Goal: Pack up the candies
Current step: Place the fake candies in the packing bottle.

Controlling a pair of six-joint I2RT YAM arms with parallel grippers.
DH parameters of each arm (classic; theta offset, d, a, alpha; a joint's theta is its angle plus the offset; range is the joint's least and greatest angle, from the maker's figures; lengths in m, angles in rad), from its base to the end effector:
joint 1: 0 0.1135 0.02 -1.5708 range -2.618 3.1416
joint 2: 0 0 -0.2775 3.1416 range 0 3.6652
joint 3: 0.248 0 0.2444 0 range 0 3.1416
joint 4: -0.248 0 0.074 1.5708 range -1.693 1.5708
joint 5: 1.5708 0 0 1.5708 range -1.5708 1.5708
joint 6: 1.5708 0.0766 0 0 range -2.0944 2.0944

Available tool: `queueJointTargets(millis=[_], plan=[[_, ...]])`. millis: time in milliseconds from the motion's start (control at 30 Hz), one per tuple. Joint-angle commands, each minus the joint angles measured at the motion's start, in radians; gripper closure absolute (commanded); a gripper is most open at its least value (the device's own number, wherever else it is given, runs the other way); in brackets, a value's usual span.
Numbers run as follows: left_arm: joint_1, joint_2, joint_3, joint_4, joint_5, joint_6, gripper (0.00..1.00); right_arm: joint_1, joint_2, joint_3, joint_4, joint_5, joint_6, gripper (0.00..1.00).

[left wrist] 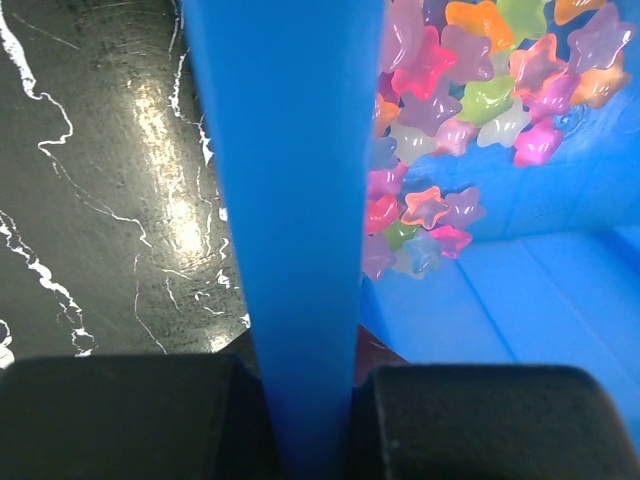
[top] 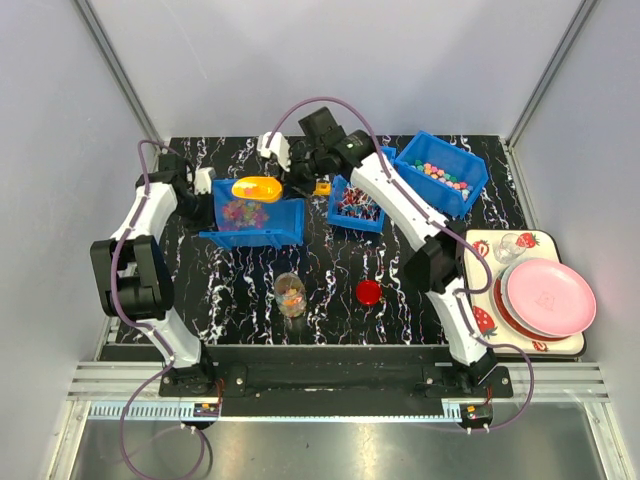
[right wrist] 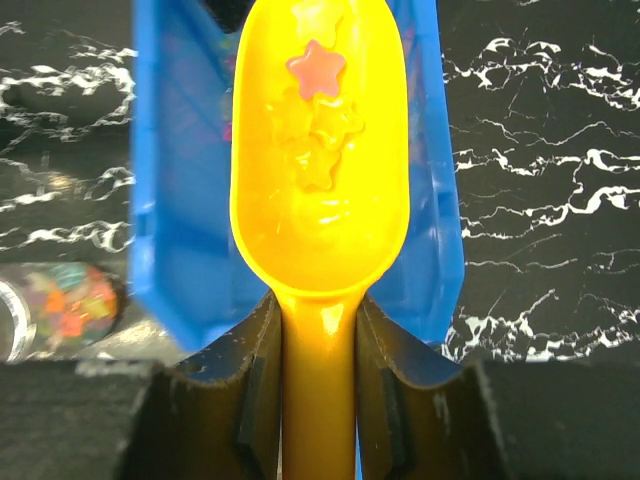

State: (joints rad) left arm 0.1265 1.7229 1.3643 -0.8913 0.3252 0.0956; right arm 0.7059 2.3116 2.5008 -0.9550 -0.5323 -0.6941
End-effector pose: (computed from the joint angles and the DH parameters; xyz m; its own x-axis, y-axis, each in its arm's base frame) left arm 0.3515 0.0200 0.2217 -0.9389 -0.0282 -0.3429 0.0704 0.9598 -0.2717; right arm 0.3778 0.3732 0.3247 0.1302 -0.6133 -0.7791 -0.9811 0.0340 -0.1907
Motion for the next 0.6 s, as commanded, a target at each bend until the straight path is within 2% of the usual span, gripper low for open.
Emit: queueJointTargets(millis=[0,167,367,567], plan=[[0.012,-0.028,0.042,0.037,0.029,-0.020,1.00,-0.022,-0.165,-0.002,-0.044,-0.067,-0.004,1.00],[0.016,-0.023,0.042,0.037,0.031,-0.020,1.00,-0.022,-0.302,-0.130,-0.108,-0.048,-0.054,1.00],[0.021,-0.031,0.038,0.037,0.026,-0.020,1.00,-0.020,-0.466,-0.416,-0.148,0.031,-0.107,1.00],[0.024,-0.020,0.048,0.038,0.006,-0.020,1.00,-0.003,-0.569,-0.566,-0.174,0.101,-0.133,1.00]])
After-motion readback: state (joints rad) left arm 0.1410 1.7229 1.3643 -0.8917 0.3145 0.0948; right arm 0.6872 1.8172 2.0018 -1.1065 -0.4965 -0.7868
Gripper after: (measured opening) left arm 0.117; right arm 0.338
